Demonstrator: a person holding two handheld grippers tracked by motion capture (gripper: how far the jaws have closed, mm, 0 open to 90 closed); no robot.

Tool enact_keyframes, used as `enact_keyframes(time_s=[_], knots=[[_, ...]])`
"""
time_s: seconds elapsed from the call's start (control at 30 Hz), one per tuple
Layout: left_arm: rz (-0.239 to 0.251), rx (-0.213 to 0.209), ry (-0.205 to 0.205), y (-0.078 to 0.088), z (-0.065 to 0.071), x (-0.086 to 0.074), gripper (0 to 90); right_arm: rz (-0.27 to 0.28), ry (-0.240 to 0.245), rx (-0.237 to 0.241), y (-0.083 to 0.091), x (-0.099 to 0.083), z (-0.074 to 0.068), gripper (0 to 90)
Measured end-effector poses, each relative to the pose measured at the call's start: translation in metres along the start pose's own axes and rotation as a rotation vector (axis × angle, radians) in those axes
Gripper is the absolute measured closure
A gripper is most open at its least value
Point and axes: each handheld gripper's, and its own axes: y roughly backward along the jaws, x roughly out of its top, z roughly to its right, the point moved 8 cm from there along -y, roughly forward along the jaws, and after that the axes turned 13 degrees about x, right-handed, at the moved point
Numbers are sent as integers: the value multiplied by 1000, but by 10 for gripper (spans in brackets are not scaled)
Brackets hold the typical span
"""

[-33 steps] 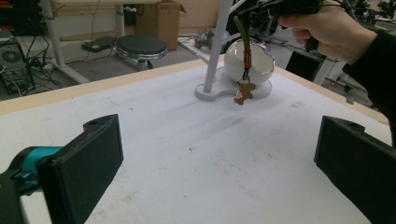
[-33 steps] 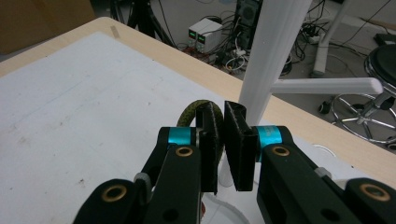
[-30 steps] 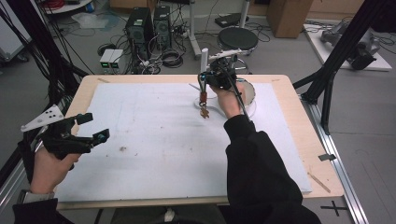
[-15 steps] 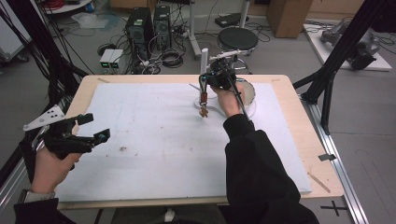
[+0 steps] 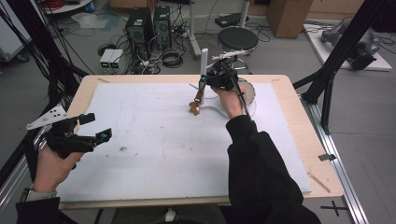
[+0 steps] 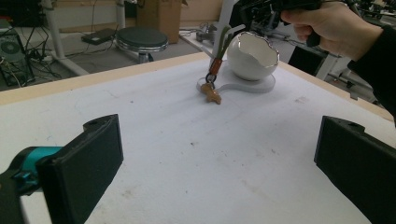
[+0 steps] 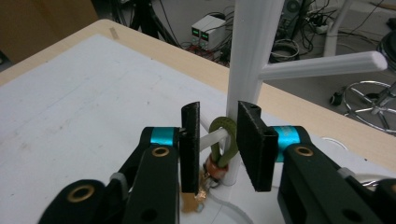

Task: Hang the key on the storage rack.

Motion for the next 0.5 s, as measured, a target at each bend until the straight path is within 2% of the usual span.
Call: enact_keyframes(time_s=[0.03,0.07,0.13,0.17,0.2,0.3,0.33,0.37,0.4,0.43,0.5], knots=[[0,0,0,0,0,0,17,0,0,0,0,0,0,665],[-1,-4,-4,-2,0,0,17,10,-4,6,4,1,0,482],[-1,-7,-8,-4,0,2,17,28,-35,34,10,2,-2,347],[-1,-7,-8,-4,0,2,17,28,-35,34,10,2,-2,347],[8,-10,-8,-6,1,4,17,30,-43,63,16,2,-5,212],[18,-13,-12,-9,2,7,17,45,-22,100,30,0,-13,117],[41,-4,-19,-11,2,11,17,55,-19,115,35,-2,-16,114],[41,-4,-19,-11,2,11,17,55,-19,115,35,-2,-16,114],[43,-1,-20,-14,0,13,17,72,-10,173,43,-7,-22,114],[43,-1,-20,-14,0,13,17,72,-10,173,43,-7,-22,114],[53,9,-24,-17,-2,15,17,84,9,149,56,-16,-23,113]])
